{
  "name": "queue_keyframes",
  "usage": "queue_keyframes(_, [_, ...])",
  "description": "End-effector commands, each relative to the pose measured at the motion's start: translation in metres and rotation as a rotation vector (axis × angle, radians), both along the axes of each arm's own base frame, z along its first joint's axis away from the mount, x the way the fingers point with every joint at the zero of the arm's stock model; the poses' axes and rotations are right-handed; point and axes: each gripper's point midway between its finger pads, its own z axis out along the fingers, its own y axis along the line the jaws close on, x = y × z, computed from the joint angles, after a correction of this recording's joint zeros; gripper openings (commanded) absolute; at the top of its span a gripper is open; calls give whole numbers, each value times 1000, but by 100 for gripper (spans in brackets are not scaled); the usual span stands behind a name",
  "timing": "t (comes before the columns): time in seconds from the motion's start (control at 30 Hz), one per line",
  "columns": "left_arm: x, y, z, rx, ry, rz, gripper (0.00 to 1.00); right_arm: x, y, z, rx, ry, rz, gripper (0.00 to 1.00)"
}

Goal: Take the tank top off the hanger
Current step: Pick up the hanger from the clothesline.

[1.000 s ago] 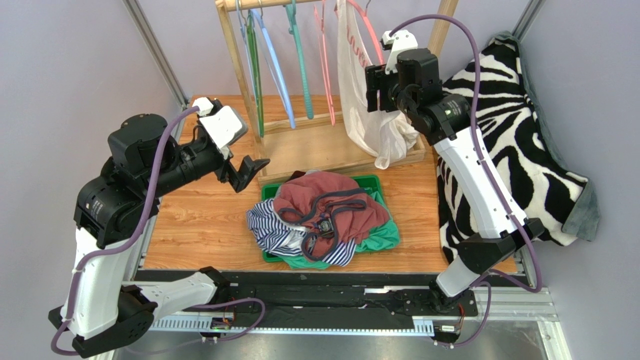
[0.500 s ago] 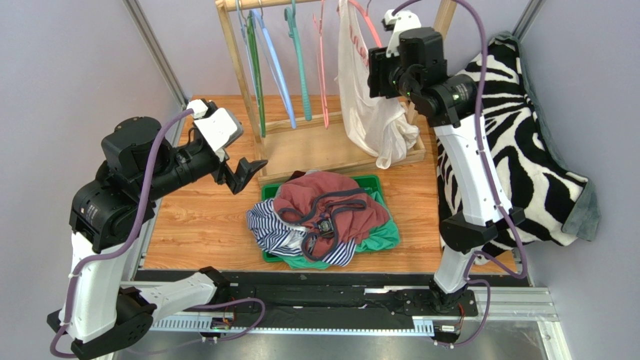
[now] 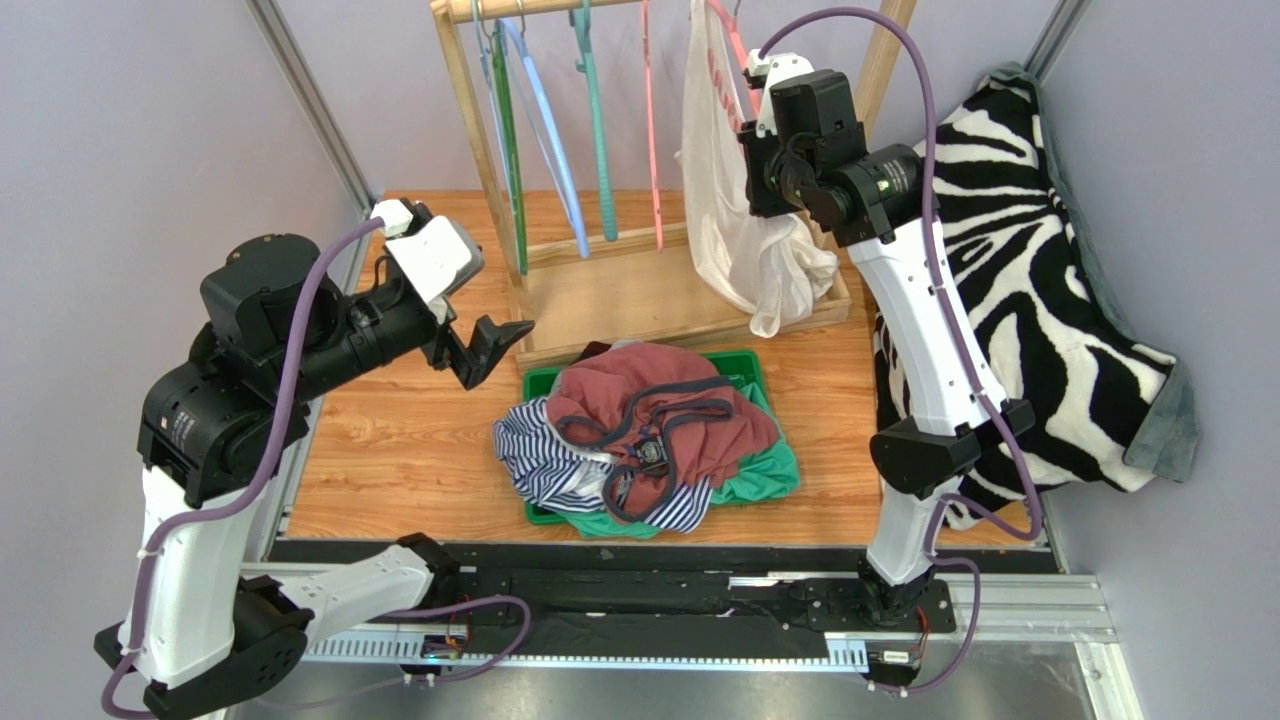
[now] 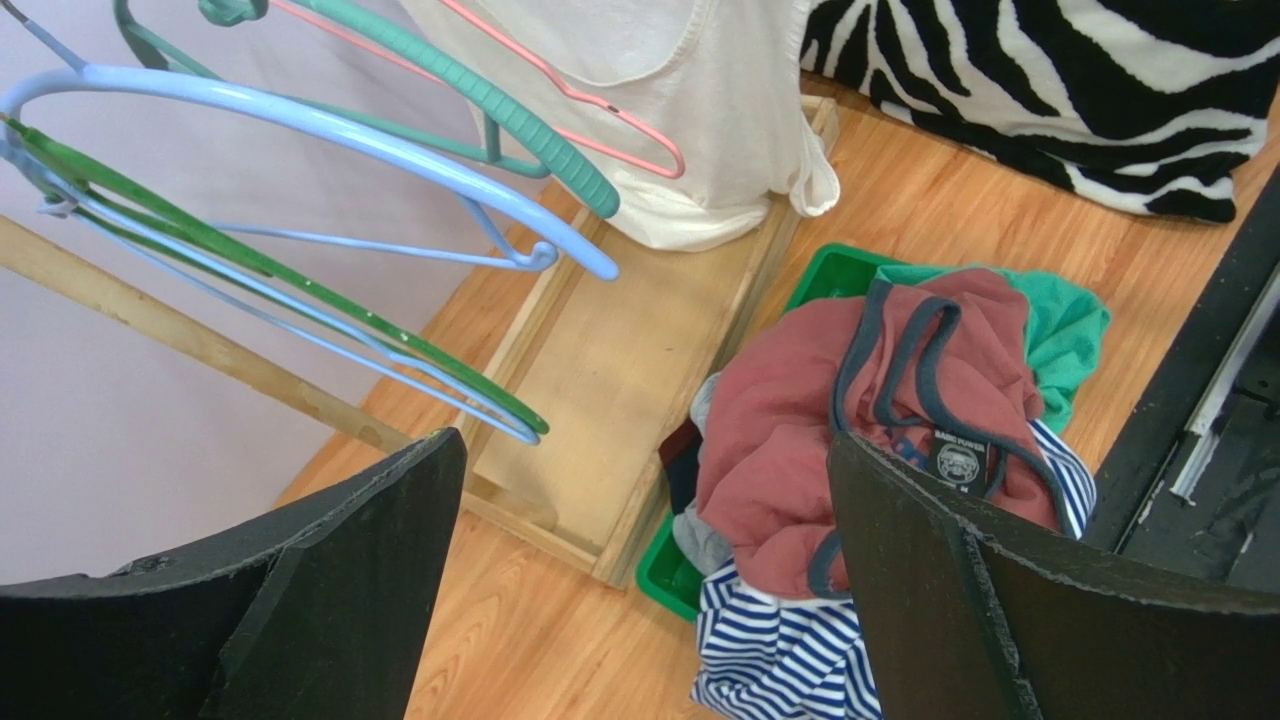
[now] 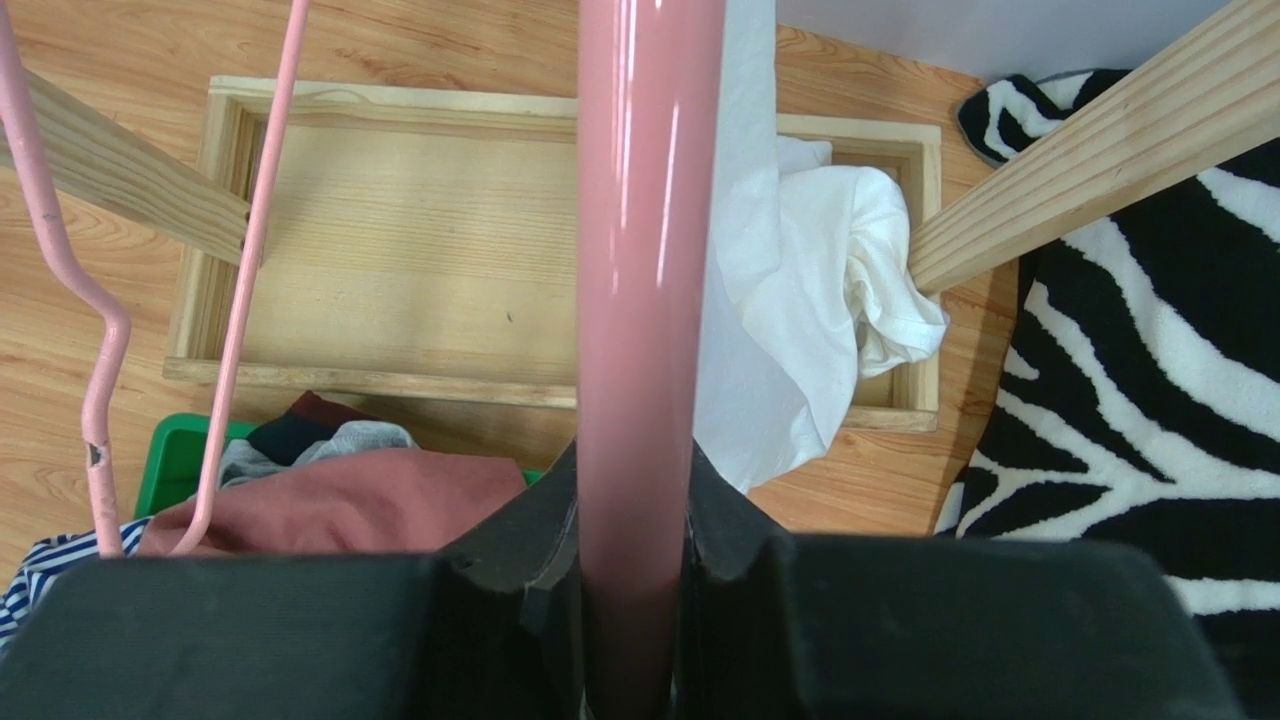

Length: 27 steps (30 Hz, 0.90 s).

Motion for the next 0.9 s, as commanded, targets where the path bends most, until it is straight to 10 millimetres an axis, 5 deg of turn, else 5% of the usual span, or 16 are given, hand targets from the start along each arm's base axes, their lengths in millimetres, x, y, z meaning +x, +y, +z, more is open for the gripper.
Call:
queue_keyframes(0.0, [-4, 0, 7, -36, -3, -6, 99, 3, 6, 20, 23, -80, 13, 0])
queue_keyframes(0.03, [-3, 0, 6, -34, 2, -6, 99, 1, 5, 40, 55, -154, 8, 0])
queue_keyframes(0.1, [-4, 1, 6, -36, -1, -4, 99, 4, 6, 32, 47, -173, 5, 0])
queue_keyframes(0.13, [-4, 1, 6, -34, -1, -3, 99, 9, 8, 55, 101, -272, 1, 0])
queue_keyframes(0.37, [-7, 6, 5, -33, -11, 10, 99, 1, -9, 92, 152, -539, -73, 0])
queue_keyframes(0.4, [-6, 6, 6, -34, -11, 13, 99, 4, -7, 79, 136, -534, -71, 0])
queue_keyframes(0.57, [-7, 7, 7, -33, -16, 15, 99, 12, -4, 90, 152, -605, -74, 0])
queue_keyframes(0.73, [-6, 7, 4, -29, -13, 15, 99, 20, 10, 50, 66, -382, -40, 8])
queue_keyframes(0.83, [-6, 7, 2, -24, -9, 17, 99, 10, -1, 66, 86, -417, -70, 0])
queue_keyframes(0.87, [-5, 6, 1, -24, -5, 15, 99, 10, -1, 56, 79, -410, -72, 0])
